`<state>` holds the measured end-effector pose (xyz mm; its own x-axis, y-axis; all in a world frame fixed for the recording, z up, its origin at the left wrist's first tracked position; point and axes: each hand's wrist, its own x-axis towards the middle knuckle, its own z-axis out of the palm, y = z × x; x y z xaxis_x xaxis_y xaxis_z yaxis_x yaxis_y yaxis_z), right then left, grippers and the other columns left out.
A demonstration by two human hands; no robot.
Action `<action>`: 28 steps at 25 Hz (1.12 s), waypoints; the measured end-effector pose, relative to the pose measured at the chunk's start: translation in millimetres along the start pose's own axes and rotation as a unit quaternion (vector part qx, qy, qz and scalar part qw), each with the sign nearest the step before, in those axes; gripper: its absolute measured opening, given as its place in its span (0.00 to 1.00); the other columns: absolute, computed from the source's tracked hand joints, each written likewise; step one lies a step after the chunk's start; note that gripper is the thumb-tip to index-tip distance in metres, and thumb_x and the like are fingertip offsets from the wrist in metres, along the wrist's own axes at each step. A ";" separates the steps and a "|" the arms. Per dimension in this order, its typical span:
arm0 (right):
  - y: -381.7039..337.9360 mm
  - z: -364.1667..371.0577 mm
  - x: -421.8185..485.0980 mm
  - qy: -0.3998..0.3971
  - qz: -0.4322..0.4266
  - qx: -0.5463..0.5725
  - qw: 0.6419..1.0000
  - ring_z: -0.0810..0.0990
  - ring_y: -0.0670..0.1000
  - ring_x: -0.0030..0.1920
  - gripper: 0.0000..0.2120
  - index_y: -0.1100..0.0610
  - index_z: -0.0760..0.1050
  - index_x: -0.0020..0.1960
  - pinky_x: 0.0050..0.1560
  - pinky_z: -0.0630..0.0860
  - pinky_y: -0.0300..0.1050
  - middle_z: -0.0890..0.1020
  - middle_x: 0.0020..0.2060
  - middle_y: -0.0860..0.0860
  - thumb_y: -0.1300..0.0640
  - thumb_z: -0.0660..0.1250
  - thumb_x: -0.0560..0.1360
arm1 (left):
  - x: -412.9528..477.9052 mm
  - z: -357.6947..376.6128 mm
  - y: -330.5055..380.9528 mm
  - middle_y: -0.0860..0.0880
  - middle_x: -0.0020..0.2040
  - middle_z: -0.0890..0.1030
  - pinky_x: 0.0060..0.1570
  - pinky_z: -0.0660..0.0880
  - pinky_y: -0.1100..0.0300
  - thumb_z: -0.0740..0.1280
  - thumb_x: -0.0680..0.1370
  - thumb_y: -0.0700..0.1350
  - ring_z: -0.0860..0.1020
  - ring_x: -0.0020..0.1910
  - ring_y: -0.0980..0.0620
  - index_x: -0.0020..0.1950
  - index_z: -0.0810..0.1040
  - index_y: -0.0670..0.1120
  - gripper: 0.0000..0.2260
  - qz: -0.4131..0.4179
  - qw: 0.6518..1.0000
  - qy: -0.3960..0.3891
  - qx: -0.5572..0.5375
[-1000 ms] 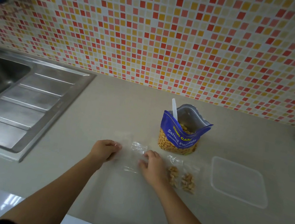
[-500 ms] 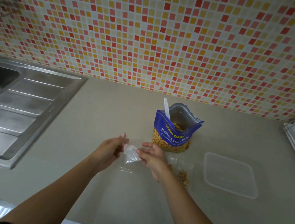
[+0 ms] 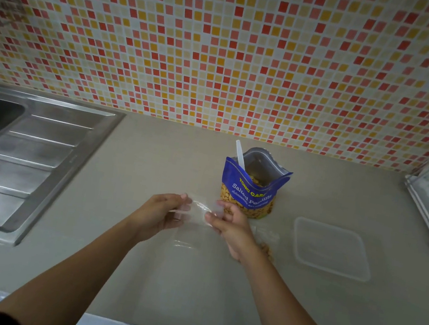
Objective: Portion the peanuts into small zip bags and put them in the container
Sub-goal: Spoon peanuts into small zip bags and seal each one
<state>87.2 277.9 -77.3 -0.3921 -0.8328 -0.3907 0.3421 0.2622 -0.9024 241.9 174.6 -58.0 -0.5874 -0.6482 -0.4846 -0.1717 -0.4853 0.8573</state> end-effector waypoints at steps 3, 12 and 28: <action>-3.3 -5.4 -3.7 0.011 -0.006 -0.002 1.000 0.81 0.40 0.34 0.20 0.57 0.69 0.59 0.36 0.75 0.32 0.81 0.41 0.52 0.67 0.70 0.71 | 0.6 -2.2 -0.6 0.49 0.39 0.83 0.40 0.81 0.65 0.62 0.79 0.44 0.83 0.36 0.55 0.50 0.81 0.40 0.10 -0.023 0.993 -0.019 -0.111; -3.9 -12.0 -8.1 0.025 -0.012 0.007 1.000 0.80 0.46 0.41 0.19 0.56 0.71 0.59 0.44 0.76 0.39 0.82 0.43 0.53 0.66 0.71 0.71 | 0.2 4.8 5.3 0.47 0.36 0.82 0.36 0.79 0.68 0.64 0.77 0.35 0.80 0.31 0.58 0.47 0.80 0.38 0.05 0.009 0.999 -0.005 -0.043; -106.2 -73.4 -73.8 0.193 -0.390 -0.395 0.810 0.72 0.38 0.55 0.24 0.51 0.74 0.59 0.57 0.66 0.28 0.76 0.54 0.41 0.46 0.73 0.65 | -16.4 93.7 115.7 0.42 0.41 0.84 0.38 0.80 0.66 0.68 0.74 0.36 0.81 0.35 0.53 0.50 0.83 0.42 0.07 0.202 0.948 -0.064 0.237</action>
<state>17.2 347.3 34.1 -0.5156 -0.7212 0.4625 -0.7298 0.0869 -0.6781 157.5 184.1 65.4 -0.7670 -0.6338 -0.1004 -0.2297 0.1251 0.9652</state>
